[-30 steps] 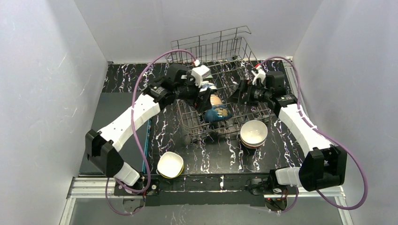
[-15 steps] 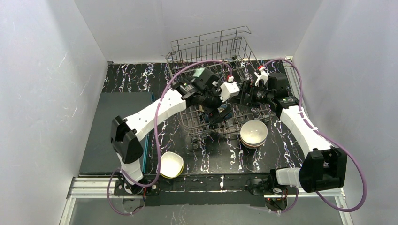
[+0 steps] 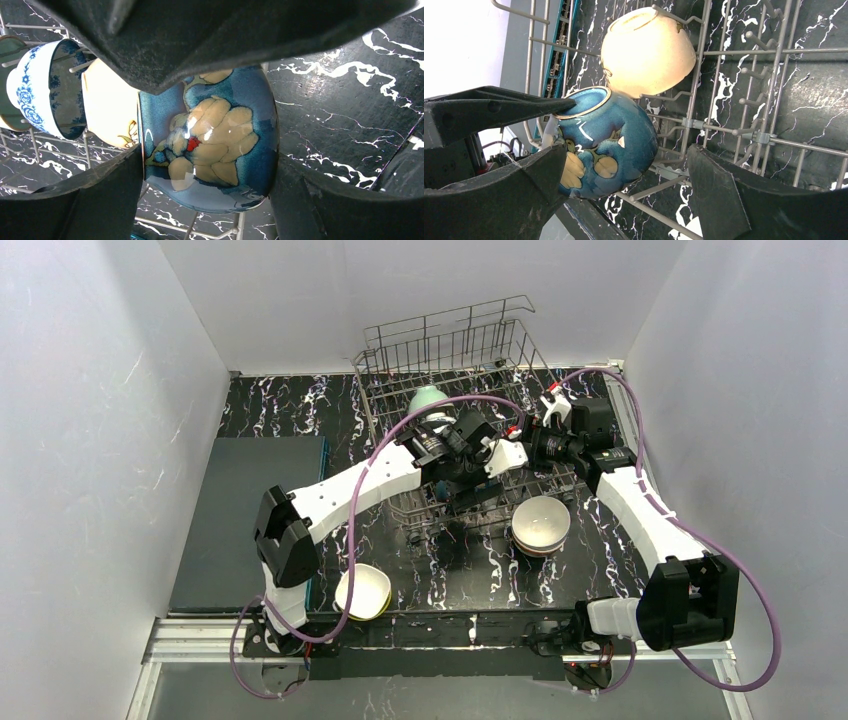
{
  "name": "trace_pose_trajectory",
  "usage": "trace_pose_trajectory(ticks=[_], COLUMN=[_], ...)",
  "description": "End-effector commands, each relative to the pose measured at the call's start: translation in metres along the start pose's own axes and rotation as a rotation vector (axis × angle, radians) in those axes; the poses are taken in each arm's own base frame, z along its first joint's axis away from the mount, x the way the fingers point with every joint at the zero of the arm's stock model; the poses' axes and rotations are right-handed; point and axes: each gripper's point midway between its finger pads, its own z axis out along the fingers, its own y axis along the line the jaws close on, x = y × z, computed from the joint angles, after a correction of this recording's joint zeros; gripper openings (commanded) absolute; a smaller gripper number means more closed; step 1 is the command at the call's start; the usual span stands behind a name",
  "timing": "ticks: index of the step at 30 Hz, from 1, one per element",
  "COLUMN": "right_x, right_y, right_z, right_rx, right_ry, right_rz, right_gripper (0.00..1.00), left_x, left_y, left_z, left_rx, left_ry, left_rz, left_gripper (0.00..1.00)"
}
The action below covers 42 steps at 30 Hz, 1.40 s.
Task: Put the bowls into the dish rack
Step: Pick up the bowl from the dish rack.
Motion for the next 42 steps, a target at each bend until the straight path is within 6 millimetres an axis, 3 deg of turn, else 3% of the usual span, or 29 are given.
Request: trace_pose_trajectory(ticks=[1,7,14,20,29,42], right_x=[-0.005,-0.005,-0.006,-0.007,-0.008,-0.010], right_y=[0.010,0.011,0.014,0.015,0.018,0.021], right_z=[-0.005,-0.004,-0.005,-0.006,-0.007,-0.008], right_rx=[-0.042,-0.049,-0.057,-0.059,-0.073,-0.086], right_ry=[-0.022,-0.017,-0.018,-0.019,-0.022,-0.031], right_rz=[-0.033,-0.033,-0.036,-0.040,-0.057,-0.068], right_gripper=[0.99,0.99,0.99,0.99,0.99,0.99], left_x=[-0.010,-0.028,-0.037,-0.042,-0.035,-0.041], left_y=[0.006,0.012,0.031,0.047,0.077,0.091], left_z=[-0.019,-0.040,-0.055,-0.066,-0.080,-0.105], left_rx=[-0.023,-0.059,-0.149,-0.230,-0.340,-0.148], left_ry=[-0.057,-0.180,-0.239,-0.276,-0.287,-0.468], left_rz=[-0.030,-0.063,-0.120,-0.169,-0.283,-0.509], left_gripper=[0.57,0.26,0.00,0.00,0.00,0.00])
